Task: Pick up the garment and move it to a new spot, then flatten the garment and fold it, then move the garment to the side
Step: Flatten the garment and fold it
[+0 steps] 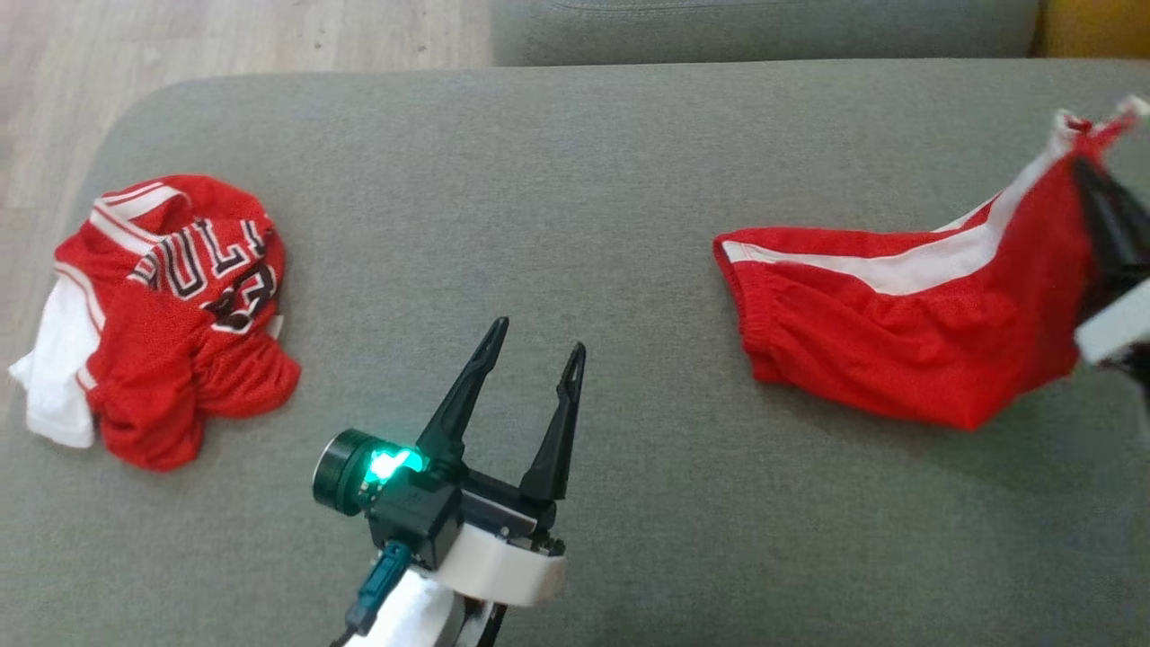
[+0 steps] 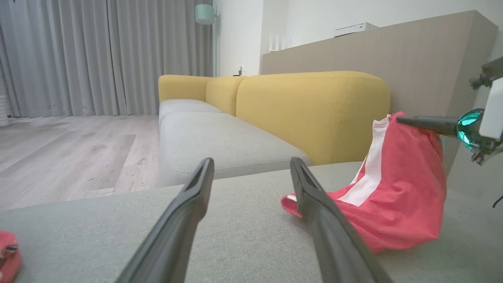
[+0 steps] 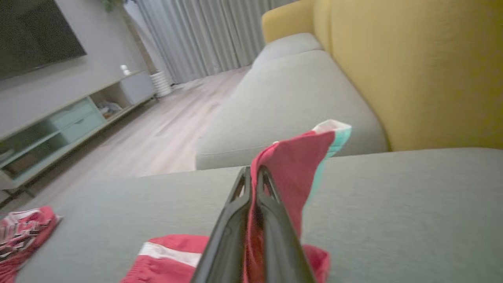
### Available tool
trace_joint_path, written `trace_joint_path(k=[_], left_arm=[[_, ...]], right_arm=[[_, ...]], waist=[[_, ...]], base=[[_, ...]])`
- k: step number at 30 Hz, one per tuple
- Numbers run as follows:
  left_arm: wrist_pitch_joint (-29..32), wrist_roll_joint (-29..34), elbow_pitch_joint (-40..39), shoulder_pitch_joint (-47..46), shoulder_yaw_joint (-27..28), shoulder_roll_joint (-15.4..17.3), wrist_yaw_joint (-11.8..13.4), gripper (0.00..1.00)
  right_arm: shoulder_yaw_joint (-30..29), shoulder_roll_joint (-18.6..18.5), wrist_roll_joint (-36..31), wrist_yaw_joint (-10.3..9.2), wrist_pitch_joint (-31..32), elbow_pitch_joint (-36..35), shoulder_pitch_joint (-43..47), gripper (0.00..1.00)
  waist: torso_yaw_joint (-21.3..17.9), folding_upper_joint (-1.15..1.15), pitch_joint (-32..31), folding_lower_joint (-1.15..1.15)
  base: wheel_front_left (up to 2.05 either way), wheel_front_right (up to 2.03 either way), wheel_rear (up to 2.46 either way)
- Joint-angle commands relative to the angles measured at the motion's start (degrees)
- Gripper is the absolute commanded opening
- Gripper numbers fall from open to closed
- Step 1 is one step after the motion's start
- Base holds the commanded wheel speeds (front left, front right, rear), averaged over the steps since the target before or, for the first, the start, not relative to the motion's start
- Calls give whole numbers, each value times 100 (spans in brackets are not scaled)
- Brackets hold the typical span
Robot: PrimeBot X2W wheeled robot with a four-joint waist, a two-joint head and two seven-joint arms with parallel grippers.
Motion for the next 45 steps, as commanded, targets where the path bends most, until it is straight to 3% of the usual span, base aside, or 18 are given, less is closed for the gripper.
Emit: trace_joint_path(k=[1, 7, 8, 9, 12, 18, 25, 36, 45], left_arm=[[-29, 70, -173, -91, 241, -29, -18, 100], [-29, 98, -178, -86, 321, -124, -93, 100], [-29, 101, -168, -78, 327, -140, -103, 100], [-29, 112, -153, -73, 334, -153, -106, 100], [-29, 145, -85, -39, 376, -190, -110, 100], [-29, 157, -39, 157, 513, -208, -114, 100], [-29, 165, -47, 578, 691, -219, -29, 100], [-29, 350, 142, 1566, 1564, -108, 347, 100], [-29, 632, 267, 2103, 2007, -126, 184, 100]], right_arm=[[40, -25, -14, 39, 77, -343, -38, 0], [203, 924, -353, 39, 579, -951, 65, 0], [259, 1089, -443, 39, 661, -961, 107, 18], [285, 1233, -558, 39, 738, -935, 150, 100], [56, 1592, -1097, 39, 689, -925, 266, 100], [-908, 1502, -1966, 39, 292, -1075, 619, 100], [-1652, 1547, -2664, 39, -443, -1348, 1934, 100], [-1732, 2319, -3515, 39, -1177, -1283, 3391, 100], [-2145, 2816, -4239, 39, -1184, -1543, 3934, 100]], waist=[[69, 0, -15, 1], [311, 0, 30, 1], [350, 0, 31, 1], [390, 0, 36, 1], [475, 0, -25, 1], [424, 0, -338, 1], [357, 0, -817, 1], [230, 0, -1359, 1], [272, 0, -1733, 1]], base=[[0, 0, 0], [0, 0, 0], [0, 0, 0], [0, 0, 0], [0, 0, 0], [0, 0, 0], [0, 0, 0], [0, 0, 0], [0, 0, 0]])
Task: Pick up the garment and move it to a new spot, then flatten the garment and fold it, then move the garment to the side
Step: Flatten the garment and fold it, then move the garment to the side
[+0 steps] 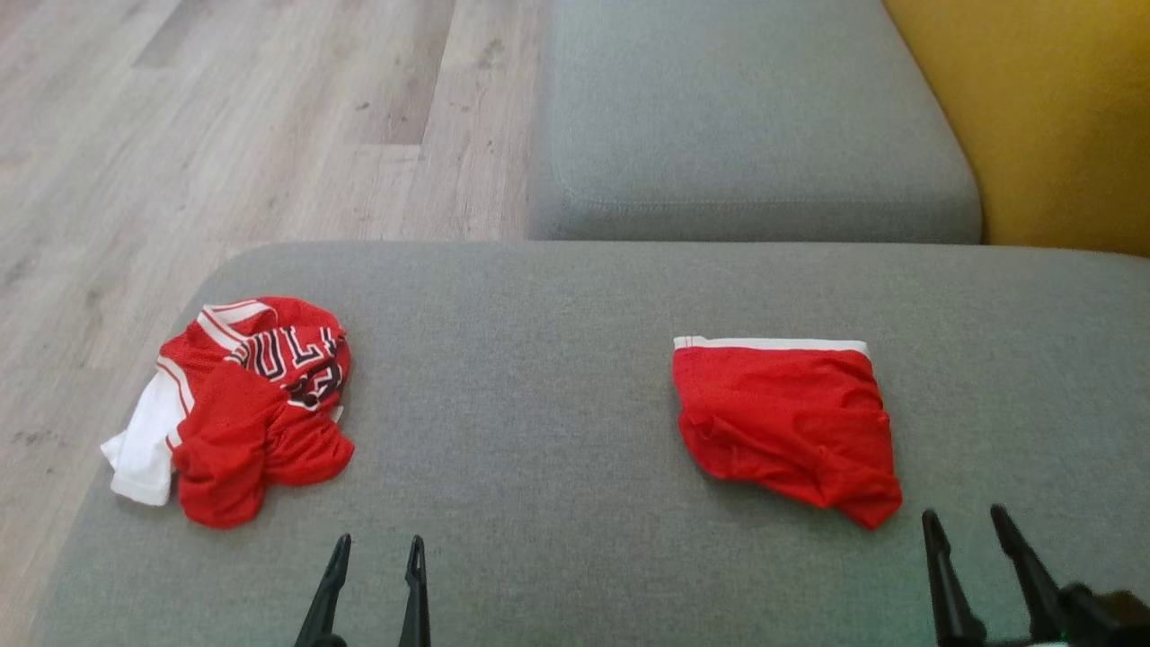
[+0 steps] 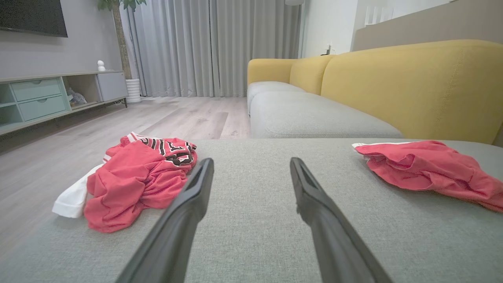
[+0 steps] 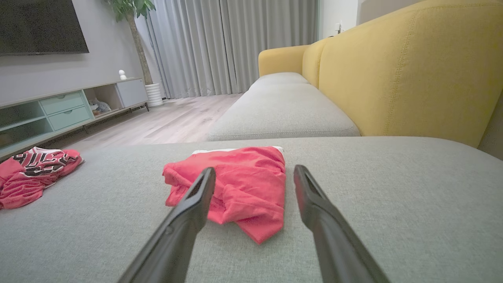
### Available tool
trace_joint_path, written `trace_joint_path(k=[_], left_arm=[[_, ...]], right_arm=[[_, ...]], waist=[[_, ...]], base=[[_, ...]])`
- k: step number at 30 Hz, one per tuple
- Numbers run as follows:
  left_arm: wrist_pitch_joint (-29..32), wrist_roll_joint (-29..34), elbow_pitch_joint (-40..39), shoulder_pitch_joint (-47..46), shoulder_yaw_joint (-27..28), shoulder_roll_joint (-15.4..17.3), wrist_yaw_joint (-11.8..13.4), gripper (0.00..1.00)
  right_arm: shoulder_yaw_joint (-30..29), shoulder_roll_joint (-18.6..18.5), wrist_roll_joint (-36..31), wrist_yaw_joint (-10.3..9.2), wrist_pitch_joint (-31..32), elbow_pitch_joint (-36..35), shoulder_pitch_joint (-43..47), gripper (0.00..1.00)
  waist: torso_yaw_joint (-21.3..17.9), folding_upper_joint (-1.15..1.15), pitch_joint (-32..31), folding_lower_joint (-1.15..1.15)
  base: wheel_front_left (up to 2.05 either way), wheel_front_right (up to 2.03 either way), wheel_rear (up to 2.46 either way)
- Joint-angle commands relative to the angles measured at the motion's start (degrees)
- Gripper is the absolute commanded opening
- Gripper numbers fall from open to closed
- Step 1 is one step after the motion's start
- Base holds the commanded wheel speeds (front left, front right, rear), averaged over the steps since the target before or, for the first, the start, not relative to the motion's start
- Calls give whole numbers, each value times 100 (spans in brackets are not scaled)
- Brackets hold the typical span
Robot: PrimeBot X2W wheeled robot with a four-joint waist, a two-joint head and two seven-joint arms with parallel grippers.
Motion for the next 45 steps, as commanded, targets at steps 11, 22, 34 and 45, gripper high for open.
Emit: trace_joint_path(k=[11, 22, 34, 45], left_arm=[[-30, 293, 28, -113, 364, -76, -271, 100], [-30, 377, 135, -144, 425, -127, -359, 100], [-30, 402, 36, -253, 395, -167, -331, 100], [-30, 544, -195, -697, 83, -183, -305, 100]], right_arm=[[108, 67, -267, 39, -78, -169, 26, 100], [170, 88, -253, 39, -78, -94, 1, 100], [206, 41, -144, 39, -78, 314, -357, 100], [414, -446, 830, 39, 277, 1695, -2235, 100]], waist=[[10, 0, -161, 1], [-35, 0, -120, 1], [-101, 0, 193, 1], [-11, 0, 987, 1]], base=[[0, 0, 0], [0, 0, 0], [0, 0, 0], [0, 0, 0]])
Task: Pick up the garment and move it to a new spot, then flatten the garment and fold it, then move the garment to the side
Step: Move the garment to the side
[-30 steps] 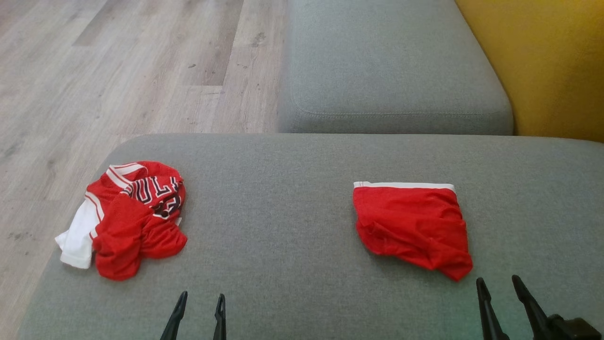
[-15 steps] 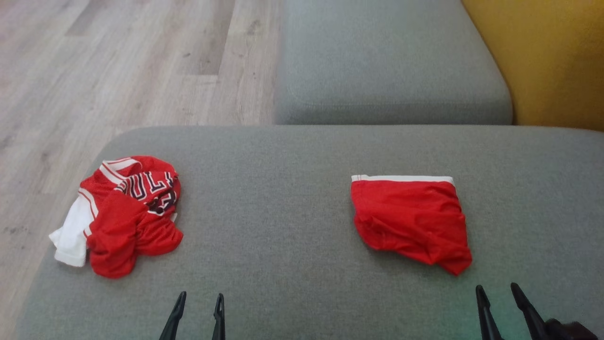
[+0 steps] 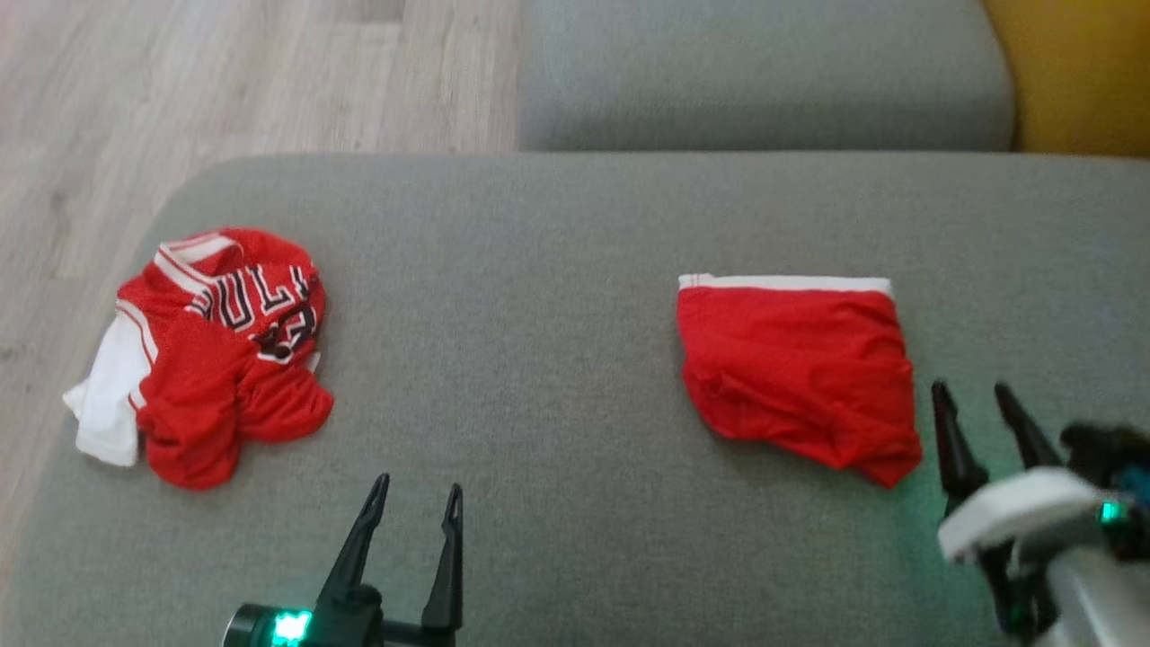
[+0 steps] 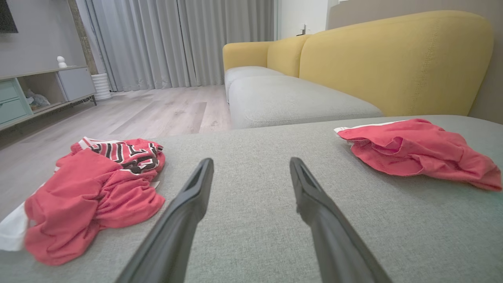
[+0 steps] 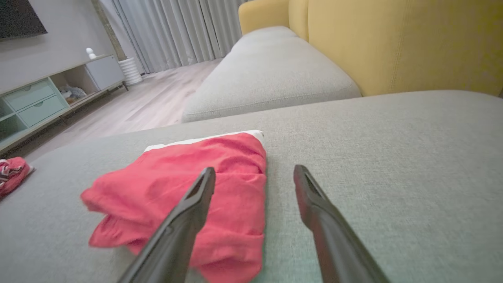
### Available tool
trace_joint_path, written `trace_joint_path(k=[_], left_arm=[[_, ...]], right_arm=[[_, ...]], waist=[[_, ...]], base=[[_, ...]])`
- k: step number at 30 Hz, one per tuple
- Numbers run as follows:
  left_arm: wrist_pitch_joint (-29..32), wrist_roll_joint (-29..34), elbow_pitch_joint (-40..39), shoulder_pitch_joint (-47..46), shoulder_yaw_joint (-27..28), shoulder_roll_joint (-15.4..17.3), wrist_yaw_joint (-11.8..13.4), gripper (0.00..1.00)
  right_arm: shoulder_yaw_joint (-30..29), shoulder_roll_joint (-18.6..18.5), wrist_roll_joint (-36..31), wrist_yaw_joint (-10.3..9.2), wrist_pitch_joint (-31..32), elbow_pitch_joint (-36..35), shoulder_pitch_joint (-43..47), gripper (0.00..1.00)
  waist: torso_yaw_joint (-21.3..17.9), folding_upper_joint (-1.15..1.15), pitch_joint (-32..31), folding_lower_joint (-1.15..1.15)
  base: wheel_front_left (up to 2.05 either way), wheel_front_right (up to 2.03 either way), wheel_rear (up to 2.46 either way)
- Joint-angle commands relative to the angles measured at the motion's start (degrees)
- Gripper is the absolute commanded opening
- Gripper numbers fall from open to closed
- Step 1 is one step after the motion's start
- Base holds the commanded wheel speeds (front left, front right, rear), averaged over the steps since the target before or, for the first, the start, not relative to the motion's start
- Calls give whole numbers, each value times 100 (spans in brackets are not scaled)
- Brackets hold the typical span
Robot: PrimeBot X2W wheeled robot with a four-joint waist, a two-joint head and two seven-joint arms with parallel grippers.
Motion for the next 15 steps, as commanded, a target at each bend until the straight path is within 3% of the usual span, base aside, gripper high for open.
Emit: trace_joint_path(k=[1, 10, 11, 12, 13, 15], left_arm=[[-30, 38, -188, -306, 112, -48, 39, 100], [-30, 60, -253, -768, -123, -51, 87, 100], [-30, 41, -264, -792, -139, -52, 113, 100], [-30, 9, -279, -810, -147, -52, 145, 100], [-30, -90, -301, -814, -137, -52, 181, 100], [-30, -292, -339, -816, -101, -52, 257, 100]], right_arm=[[98, -171, 164, 39, 200, 79, -562, 100], [283, -340, 832, 39, 1377, 1390, -1800, 97], [345, -316, 994, 39, 1458, 1431, -1832, 59], [421, -295, 1174, 39, 1522, 1426, -1850, 33], [502, -291, 1358, 39, 1563, 1386, -1860, 0], [750, -470, 1713, 39, 1559, 1224, -1876, 0]], waist=[[70, 0, 264, -1], [313, 0, 855, -1], [329, 0, 885, -1], [339, 0, 913, -1], [337, 0, 935, -1], [258, 0, 994, -1]], base=[[0, 0, 0], [0, 0, 0], [0, 0, 0], [0, 0, 0], [0, 0, 0], [0, 0, 0]])
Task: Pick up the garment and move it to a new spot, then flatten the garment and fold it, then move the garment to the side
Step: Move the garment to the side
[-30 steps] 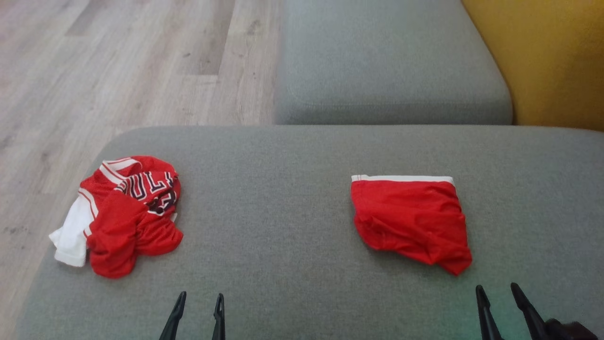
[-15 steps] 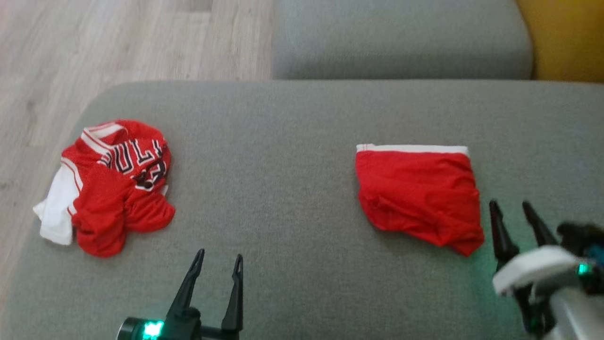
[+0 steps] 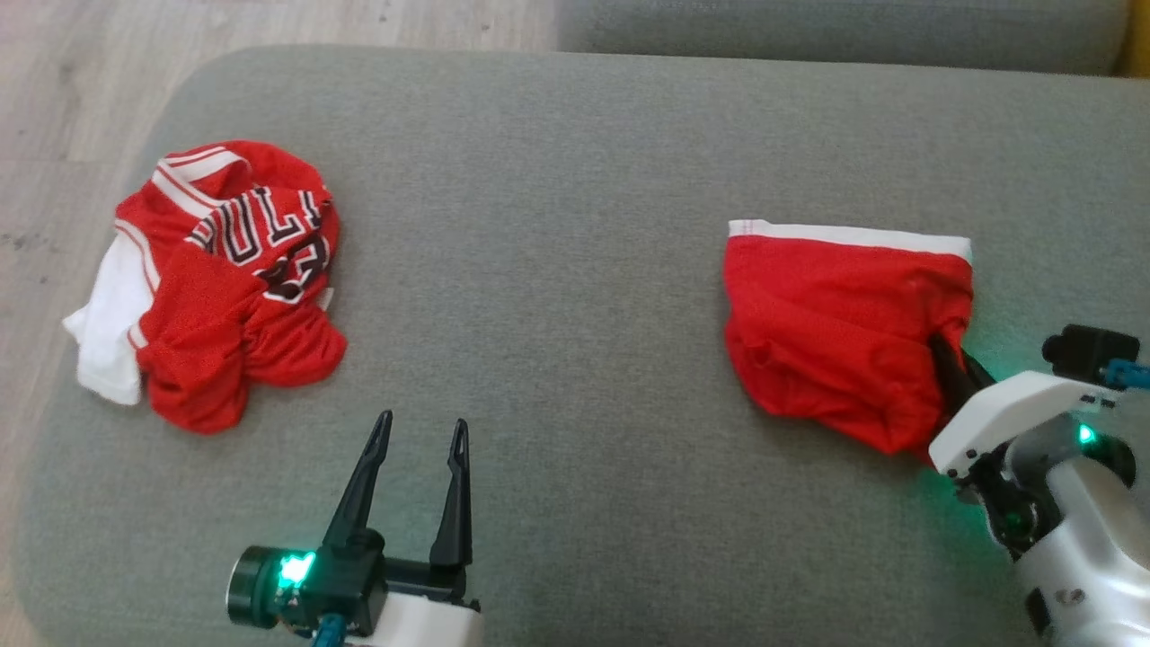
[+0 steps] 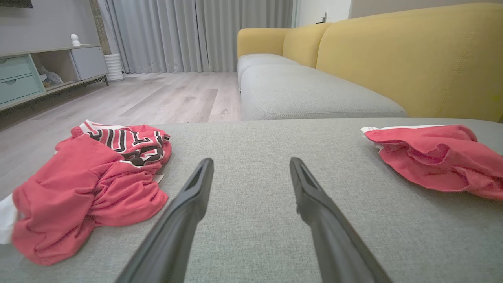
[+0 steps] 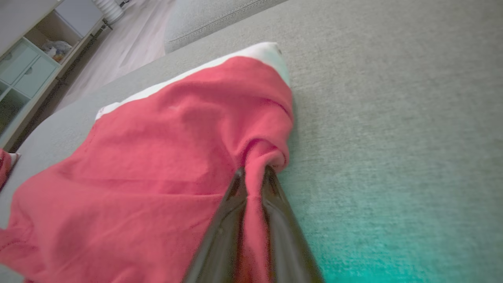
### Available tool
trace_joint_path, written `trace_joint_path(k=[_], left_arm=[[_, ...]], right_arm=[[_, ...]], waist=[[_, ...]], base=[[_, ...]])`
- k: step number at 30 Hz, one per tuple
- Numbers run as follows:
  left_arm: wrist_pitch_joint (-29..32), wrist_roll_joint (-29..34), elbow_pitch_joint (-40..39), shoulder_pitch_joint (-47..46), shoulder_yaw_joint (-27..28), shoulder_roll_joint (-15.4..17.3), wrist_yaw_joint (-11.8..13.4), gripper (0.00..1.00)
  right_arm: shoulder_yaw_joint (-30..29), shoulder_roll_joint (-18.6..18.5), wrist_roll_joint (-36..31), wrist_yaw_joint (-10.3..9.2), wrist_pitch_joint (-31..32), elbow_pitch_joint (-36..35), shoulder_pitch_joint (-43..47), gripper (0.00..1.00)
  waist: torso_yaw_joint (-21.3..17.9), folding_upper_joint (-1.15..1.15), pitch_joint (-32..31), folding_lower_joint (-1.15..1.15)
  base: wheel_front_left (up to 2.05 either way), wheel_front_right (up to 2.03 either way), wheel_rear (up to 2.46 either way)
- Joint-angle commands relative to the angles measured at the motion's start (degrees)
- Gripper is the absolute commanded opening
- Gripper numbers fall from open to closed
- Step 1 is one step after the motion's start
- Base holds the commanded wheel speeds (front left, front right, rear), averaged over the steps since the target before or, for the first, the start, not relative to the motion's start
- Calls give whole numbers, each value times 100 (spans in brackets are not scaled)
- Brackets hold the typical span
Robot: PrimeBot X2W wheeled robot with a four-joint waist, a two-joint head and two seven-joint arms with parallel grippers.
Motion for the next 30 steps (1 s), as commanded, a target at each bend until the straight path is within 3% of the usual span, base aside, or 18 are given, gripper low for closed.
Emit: trace_joint_path(k=[1, 5, 9, 10, 18, 22, 26, 27, 29, 30], left_arm=[[-30, 22, -222, -183, 150, -33, 70, 100], [-30, 10, -303, -259, 127, -33, 128, 100], [-30, 57, -370, -488, 38, -33, 129, 100], [-30, 57, -370, -488, 38, -33, 129, 100], [-30, 352, -438, -1092, -137, -33, 32, 100], [-30, 448, -429, -1362, -230, -33, -27, 100], [-30, 468, -405, -1527, -313, -33, -45, 100], [-30, 463, -391, -1553, -330, -33, -49, 100], [-30, 445, -353, -1591, -368, -33, -56, 100], [-30, 433, -328, -1602, -394, -33, -60, 100]], right_arm=[[190, -311, 103, 39, -59, -239, -157, 0], [372, -859, 189, 39, -72, -394, -280, 0], [346, -1644, 113, 39, 114, -487, -403, 0], [346, -1644, 113, 39, 114, -487, -403, 0], [-339, -2980, -58, 39, 319, -610, -655, 0], [-674, -3414, -271, 39, 337, -670, -739, 0], [-875, -3604, -631, 39, 343, -679, -787, 0], [-942, -3609, -736, 39, 318, -654, -810, 24], [-1120, -3570, -998, 39, 189, -569, -889, 100], [-1222, -3525, -1145, 39, 95, -514, -928, 100]], waist=[[-92, 0, 55, -1], [-308, 0, 238, -1], [-514, 0, 581, -1], [-514, 0, 581, -1], [-759, 0, 1441, -1], [-828, 0, 1752, -1], [-878, 0, 1885, -1], [-887, 0, 1893, -1], [-895, 0, 1860, -1], [-887, 0, 1823, -1]], base=[[0, 0, 0], [0, 0, 0], [0, 0, 0], [0, 0, 0], [0, 0, 0], [0, 0, 0], [0, 0, 0], [0, 0, 0], [0, 0, 0], [0, 0, 0]])
